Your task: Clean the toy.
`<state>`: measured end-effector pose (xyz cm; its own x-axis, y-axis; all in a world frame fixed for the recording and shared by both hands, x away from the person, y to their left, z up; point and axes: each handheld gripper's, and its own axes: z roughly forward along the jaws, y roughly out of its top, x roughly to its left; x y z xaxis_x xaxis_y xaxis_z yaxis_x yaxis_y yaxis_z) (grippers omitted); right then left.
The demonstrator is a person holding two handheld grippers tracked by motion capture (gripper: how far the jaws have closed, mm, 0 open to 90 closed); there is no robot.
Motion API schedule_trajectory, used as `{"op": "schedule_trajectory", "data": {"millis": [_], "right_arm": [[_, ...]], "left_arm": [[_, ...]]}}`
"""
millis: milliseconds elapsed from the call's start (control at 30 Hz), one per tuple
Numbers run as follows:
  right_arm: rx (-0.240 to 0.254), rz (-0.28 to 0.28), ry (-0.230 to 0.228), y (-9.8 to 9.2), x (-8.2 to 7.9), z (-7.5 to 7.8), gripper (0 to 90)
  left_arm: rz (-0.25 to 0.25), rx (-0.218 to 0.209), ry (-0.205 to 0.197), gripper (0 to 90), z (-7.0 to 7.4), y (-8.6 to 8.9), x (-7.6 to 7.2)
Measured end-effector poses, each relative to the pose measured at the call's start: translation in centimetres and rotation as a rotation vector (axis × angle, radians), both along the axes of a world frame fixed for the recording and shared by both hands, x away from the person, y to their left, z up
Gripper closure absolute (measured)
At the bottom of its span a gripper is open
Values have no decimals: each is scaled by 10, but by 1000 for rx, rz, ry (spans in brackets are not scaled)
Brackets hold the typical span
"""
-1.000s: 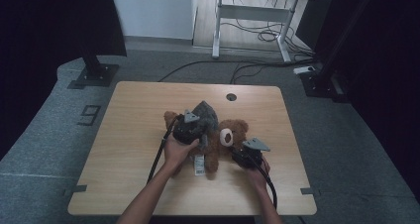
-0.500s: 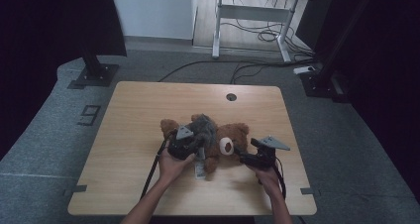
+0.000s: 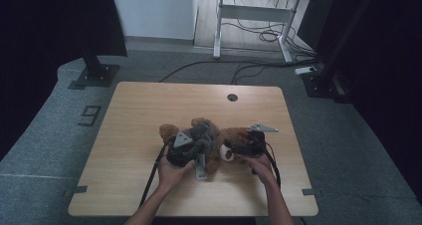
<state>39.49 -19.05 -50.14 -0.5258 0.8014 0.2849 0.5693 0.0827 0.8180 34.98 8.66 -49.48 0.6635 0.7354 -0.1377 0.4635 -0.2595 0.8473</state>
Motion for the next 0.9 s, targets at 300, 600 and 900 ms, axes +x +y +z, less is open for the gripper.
{"op": "schedule_trajectory", "data": {"millis": [300, 600, 900], "right_arm": [[-4, -36, -57, -1, -29, -12, 200], [-21, -40, -134, 0, -47, -19, 208], [-32, -39, -149, -1, -51, -22, 207]], "left_arm": [[-39, -57, -23, 739, 23, -5, -15], [-135, -4, -89, 734, 61, -81, -3], [-118, 95, -31, 735, 34, -109, 15]]}}
